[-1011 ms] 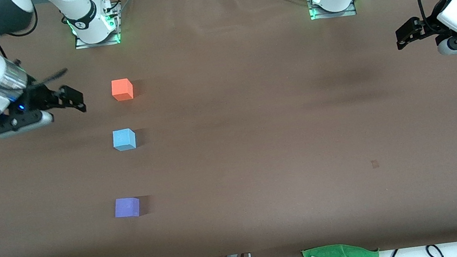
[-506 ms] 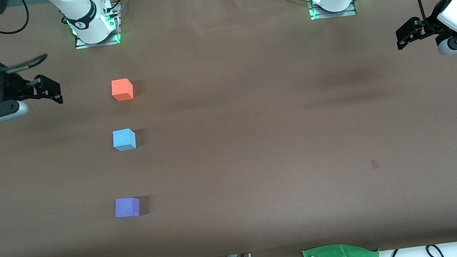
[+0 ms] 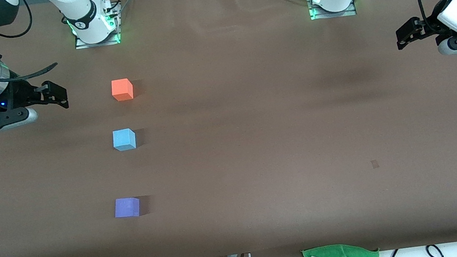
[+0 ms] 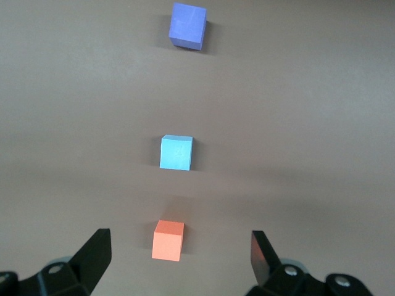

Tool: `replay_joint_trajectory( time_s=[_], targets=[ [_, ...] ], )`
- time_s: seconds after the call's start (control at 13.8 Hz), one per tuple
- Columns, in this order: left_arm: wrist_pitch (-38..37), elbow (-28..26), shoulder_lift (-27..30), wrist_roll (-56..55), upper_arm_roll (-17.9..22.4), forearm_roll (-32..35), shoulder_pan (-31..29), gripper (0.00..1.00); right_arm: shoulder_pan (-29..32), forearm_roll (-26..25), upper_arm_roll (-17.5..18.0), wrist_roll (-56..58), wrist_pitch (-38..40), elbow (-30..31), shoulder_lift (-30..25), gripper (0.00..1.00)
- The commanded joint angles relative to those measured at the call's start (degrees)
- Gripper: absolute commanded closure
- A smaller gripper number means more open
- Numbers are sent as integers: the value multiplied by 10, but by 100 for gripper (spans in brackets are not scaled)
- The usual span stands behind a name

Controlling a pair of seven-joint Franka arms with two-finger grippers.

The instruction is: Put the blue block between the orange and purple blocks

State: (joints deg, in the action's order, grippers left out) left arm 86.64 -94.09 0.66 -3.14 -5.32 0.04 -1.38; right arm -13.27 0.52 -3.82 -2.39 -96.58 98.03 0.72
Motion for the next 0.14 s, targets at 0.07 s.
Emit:
replay_joint_trajectory(
  time_s=[0.07],
  targets=[
    [-10,7,3,9,1,-13,-3,0,11,-2,7,-10,1,-15,1,0]
  ],
)
